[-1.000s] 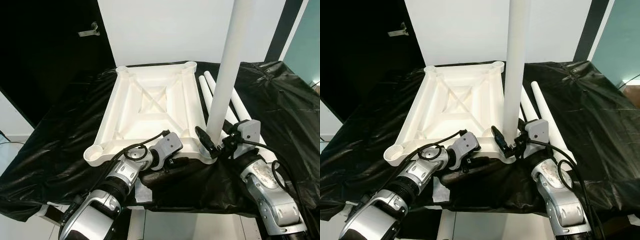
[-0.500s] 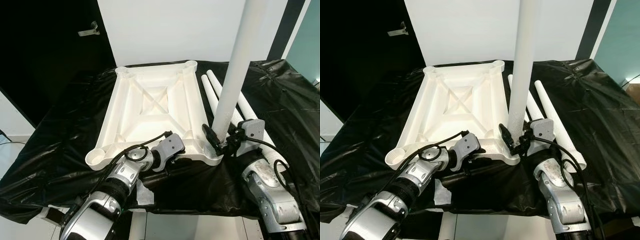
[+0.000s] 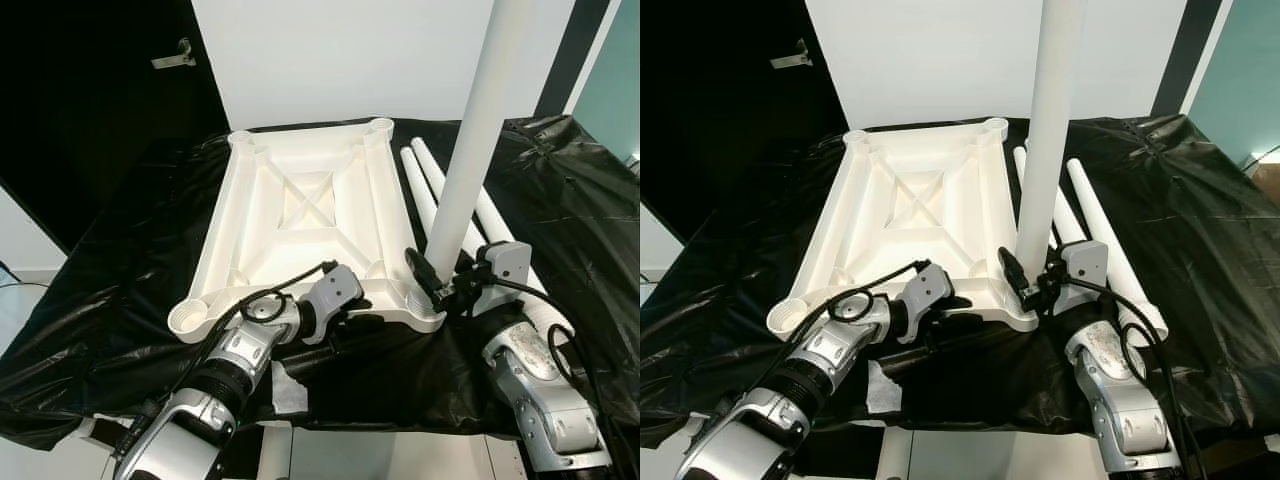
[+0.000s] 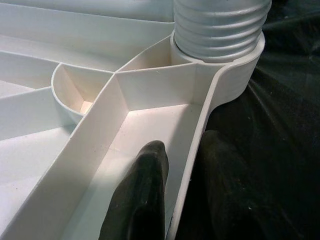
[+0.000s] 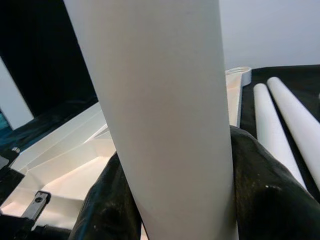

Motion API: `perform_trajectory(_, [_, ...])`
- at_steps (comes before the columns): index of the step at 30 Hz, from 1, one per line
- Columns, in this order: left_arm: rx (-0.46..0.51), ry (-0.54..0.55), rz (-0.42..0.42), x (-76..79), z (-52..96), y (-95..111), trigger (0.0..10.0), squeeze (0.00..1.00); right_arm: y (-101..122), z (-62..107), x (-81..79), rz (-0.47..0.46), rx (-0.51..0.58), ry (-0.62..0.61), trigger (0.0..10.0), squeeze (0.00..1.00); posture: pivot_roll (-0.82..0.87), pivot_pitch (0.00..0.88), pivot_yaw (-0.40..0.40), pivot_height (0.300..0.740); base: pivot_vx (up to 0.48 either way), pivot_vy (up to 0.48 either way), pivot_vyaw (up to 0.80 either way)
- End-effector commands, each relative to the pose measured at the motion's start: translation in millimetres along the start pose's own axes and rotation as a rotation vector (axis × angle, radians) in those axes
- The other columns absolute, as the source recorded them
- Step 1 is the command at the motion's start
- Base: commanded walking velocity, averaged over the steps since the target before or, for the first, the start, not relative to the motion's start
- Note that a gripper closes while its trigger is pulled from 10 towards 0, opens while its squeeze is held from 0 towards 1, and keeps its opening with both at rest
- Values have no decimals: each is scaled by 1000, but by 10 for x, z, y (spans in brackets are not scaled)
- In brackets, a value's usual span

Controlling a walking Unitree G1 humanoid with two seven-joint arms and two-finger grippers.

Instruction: Building children table

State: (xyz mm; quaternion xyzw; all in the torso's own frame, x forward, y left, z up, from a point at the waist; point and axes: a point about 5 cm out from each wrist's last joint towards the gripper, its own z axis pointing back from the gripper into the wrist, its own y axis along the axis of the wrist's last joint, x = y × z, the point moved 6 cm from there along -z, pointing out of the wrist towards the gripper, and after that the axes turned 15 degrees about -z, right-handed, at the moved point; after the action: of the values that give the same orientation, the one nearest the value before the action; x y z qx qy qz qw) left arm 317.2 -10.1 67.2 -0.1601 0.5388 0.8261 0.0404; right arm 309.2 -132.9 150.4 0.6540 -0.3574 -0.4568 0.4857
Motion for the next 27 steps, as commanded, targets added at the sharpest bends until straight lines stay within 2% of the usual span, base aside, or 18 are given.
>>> perform_trajectory(1, [-13,-160,74,339,-62,-145,10000,0,-492,127,178,-75,-165,-118,0,0,-143,24,62,740,0,0,0])
perform_trajectory(2, [-9,-157,73,329,-66,-127,10000,0,-455,183,282,41,-117,-245,0,0,-127,21,59,740,0,0,0])
perform_trajectory(3, [-9,-157,73,329,-66,-127,10000,0,-455,183,282,41,-117,-245,0,0,-127,21,59,740,0,0,0])
perform_trajectory(4, [-4,-152,75,318,-69,-110,10000,0,-419,234,319,136,-77,-321,0,0,-123,19,59,740,0,0,0])
perform_trajectory(5, [-2,-148,75,311,-70,-100,10000,0,-403,269,321,183,-50,-360,0,0,-121,18,61,740,0,0,0])
perform_trajectory(7, [-1,-145,75,307,-71,-96,10000,0,-397,286,316,203,-39,-374,0,0,-121,18,61,740,0,0,0])
perform_trajectory(8, [-7,-145,75,314,-55,-117,10000,0,-407,282,382,158,-38,-419,0,0,-109,14,61,740,0,0,0])
perform_trajectory(14, [-18,-146,77,323,-21,-164,10000,0,-401,250,562,49,-16,-547,0,0,-93,7,68,740,0,0,0])
perform_trajectory(18, [-23,-144,79,326,-5,-179,10000,0,-355,178,561,57,17,-567,0,0,-90,5,68,740,0,0,0])
perform_trajectory(19, [-26,-145,79,332,0,-189,10000,0,-359,141,494,77,16,-530,10000,0,-91,0,66,740,0,0,0])
perform_trajectory(21, [-27,-145,79,333,2,-192,10000,0,-364,134,477,79,15,-521,10000,0,-91,0,66,740,0,0,0])
perform_trajectory(22, [-29,-145,78,333,5,-196,10000,0,-363,130,460,75,16,-505,10000,518,-91,0,66,740,0,0,0])
perform_trajectory(24, [-30,-145,78,333,7,-198,10000,0,-360,130,453,70,18,-499,10000,518,-91,0,66,740,0,0,0])
perform_trajectory(25, [-38,-143,74,333,6,-213,10000,0,-351,112,470,44,11,-457,10000,1000,-100,0,59,740,0,0,0])
perform_trajectory(26, [-38,-143,74,333,6,-213,10000,0,-351,112,470,44,11,-457,10000,1000,-100,0,59,740,0,0,0])
perform_trajectory(27, [-41,-142,72,333,3,-219,10000,0,-356,73,469,1,-7,-404,10000,1000,-100,0,59,740,0,0,0])
